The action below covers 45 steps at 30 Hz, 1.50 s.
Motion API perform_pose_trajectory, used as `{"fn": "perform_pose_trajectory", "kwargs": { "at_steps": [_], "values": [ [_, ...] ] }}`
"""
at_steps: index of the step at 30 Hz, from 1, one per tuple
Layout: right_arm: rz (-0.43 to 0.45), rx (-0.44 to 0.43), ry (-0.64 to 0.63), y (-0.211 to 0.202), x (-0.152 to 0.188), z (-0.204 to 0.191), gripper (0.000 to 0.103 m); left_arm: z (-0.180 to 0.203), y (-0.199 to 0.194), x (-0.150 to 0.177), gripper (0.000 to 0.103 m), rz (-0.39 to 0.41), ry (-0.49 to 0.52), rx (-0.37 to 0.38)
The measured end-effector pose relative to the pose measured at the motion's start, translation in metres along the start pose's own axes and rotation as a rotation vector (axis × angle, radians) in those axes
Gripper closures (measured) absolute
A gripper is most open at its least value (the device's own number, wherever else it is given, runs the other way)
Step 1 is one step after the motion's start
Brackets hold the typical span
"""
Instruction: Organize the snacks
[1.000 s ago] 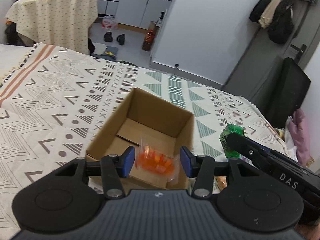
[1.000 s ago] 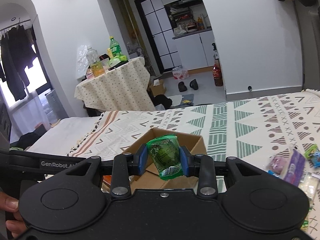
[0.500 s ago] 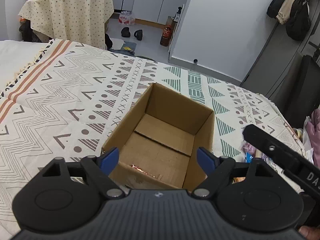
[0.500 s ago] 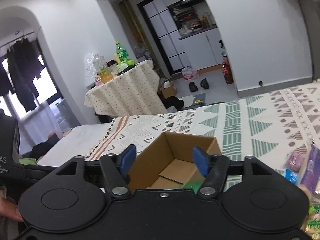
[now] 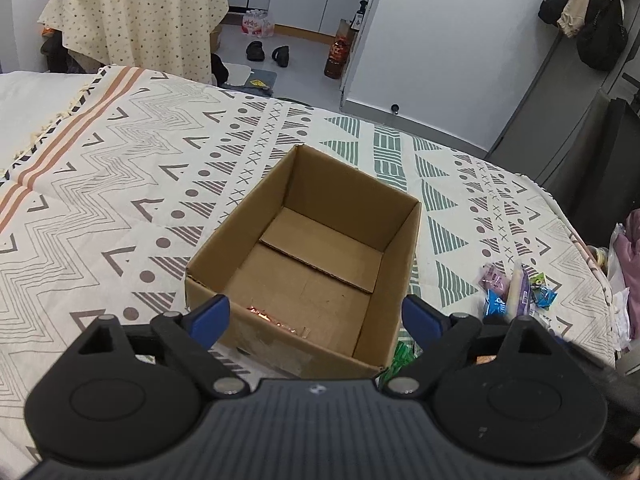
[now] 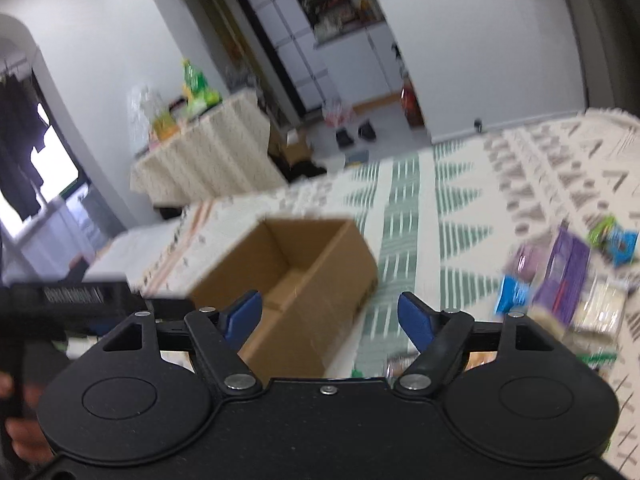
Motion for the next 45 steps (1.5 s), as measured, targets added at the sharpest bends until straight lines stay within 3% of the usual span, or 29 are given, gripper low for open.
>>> {"fn": "perform_pose_trajectory", "kwargs": {
  "at_steps": [6, 20, 24, 26, 29, 45],
  "values": [
    [-0.085, -0.012, -0.017, 0.02, 0.02, -0.01, 0.03, -0.007, 0.001, 0.002, 0.011, -0.002, -0.004, -0.025],
    [-0.188, 0.034, -0.031, 0.054, 0.041, -0.01, 0.037, -0.028, 0.015, -0.004, 0.011, -0.028, -0.022, -0.06],
    [-0.216, 0.061, -0.022, 0.064, 0.046, -0.005, 0.057, -0.034, 0.019, -0.003, 0.011, -0.038, -0.04, -0.064],
    [-0.211, 0.052, -0.006, 0.064, 0.047, -0.003, 0.069, -0.037, 0.02, -0.002, 0.011, -0.042, -0.047, -0.062],
    [-0.207, 0.057, -0.022, 0.061, 0.045, -0.006, 0.076, -0.041, 0.02, -0.001, 0.011, -0.048, -0.051, -0.062],
    [0.016, 0.083, -0.055, 0.019, -0.019, -0.02, 0.079, -0.063, 0.013, -0.008, 0.011, -0.029, -0.088, -0.062]
  ]
}}
Point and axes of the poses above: each gripper's, at about its wrist camera, not at the fingertips, and y roughly the way its jaws point, z to its right, x to its underside, the point moved 2 cm from there along y, roughly the way its jaws point, and after that the axes turned 11 degrees about -y, right-handed, at the moved point
